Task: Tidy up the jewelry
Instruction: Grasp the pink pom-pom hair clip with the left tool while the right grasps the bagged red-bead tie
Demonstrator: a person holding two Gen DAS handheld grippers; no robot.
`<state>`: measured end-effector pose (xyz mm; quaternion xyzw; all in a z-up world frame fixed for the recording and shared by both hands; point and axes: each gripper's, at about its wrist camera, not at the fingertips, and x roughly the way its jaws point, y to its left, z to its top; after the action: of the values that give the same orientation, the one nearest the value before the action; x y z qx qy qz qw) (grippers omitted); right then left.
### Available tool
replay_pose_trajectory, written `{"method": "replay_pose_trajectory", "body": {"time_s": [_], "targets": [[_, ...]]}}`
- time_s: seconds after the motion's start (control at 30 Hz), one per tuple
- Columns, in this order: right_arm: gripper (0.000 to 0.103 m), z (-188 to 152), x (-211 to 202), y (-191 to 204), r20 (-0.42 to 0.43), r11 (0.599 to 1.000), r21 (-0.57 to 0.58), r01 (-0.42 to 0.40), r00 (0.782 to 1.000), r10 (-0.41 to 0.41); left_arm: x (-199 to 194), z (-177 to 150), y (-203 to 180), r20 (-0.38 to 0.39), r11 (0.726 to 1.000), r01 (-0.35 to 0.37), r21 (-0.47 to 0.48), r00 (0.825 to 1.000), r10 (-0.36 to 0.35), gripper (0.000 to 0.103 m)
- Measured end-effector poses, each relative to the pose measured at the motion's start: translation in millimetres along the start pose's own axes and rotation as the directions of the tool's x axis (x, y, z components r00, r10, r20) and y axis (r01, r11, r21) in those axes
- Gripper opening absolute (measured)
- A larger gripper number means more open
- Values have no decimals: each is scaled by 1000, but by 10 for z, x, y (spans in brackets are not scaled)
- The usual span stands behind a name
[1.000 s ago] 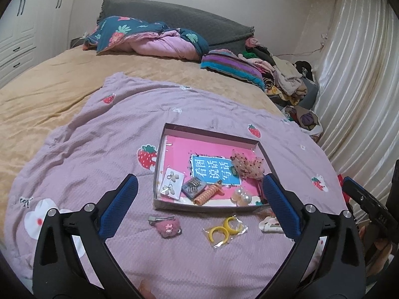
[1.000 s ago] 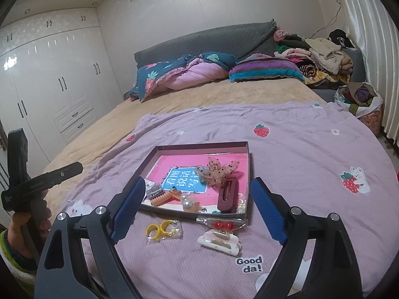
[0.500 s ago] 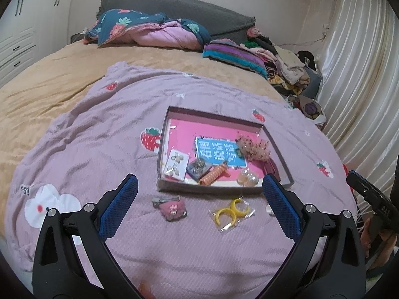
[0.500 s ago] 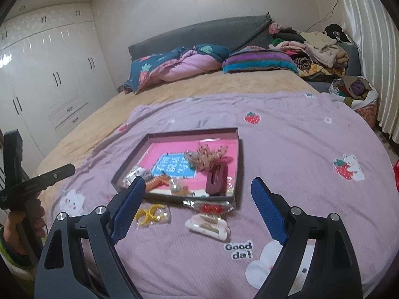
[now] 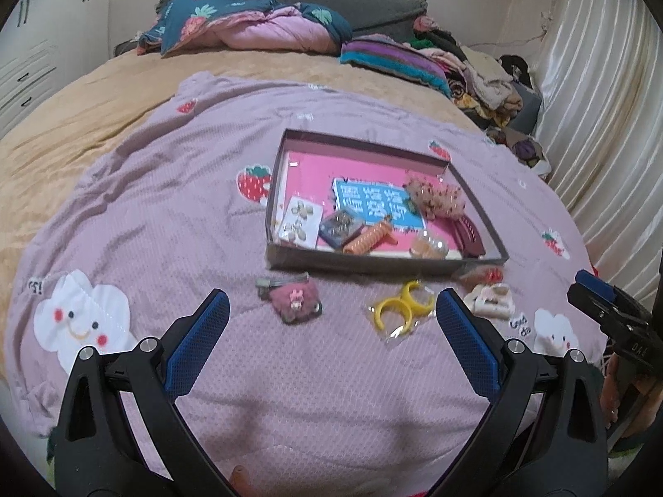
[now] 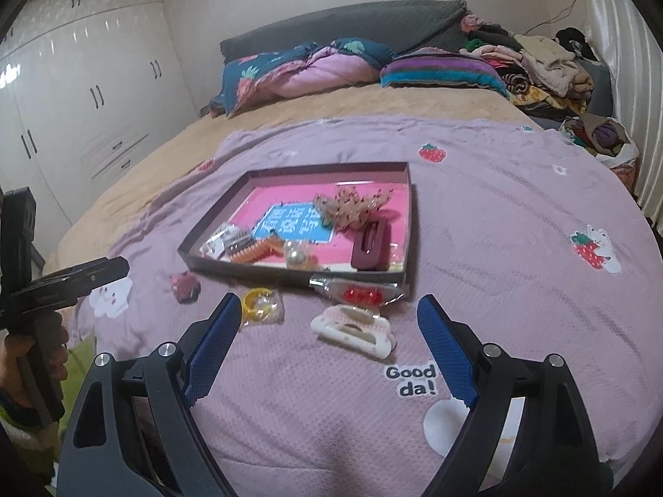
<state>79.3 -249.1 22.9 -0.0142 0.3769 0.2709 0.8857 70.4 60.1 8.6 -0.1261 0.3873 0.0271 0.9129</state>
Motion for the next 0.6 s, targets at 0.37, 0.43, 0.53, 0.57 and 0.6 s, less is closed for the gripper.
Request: {"method": "replay_pose_trajectory", "body": {"time_s": [0.37,0.43,0.53,0.57,0.6], "targets": [[86,-89,283,-34,-60,1000,9,16,998,-15,278,-226,-71,-78,999,-19,47,997,23,93],[86,-83,343,-83,-67,1000,22,20,998,-18,331,-242,-53,-85,999,-24,45,996,27,93],[86,-59,444,-132,-77,999,35,27,997,-24,406,-243,5,-95,999,-34,34,995,37,93],[86,-47,483,-143,-81,999,38,32,996,-29,420,-239,17,-94,999,-38,32,995,41,93],[86,-34,534,-159,-89,998,43,37,996,-33,443,-233,42,-96,999,-46,29,994,48,93]]}}
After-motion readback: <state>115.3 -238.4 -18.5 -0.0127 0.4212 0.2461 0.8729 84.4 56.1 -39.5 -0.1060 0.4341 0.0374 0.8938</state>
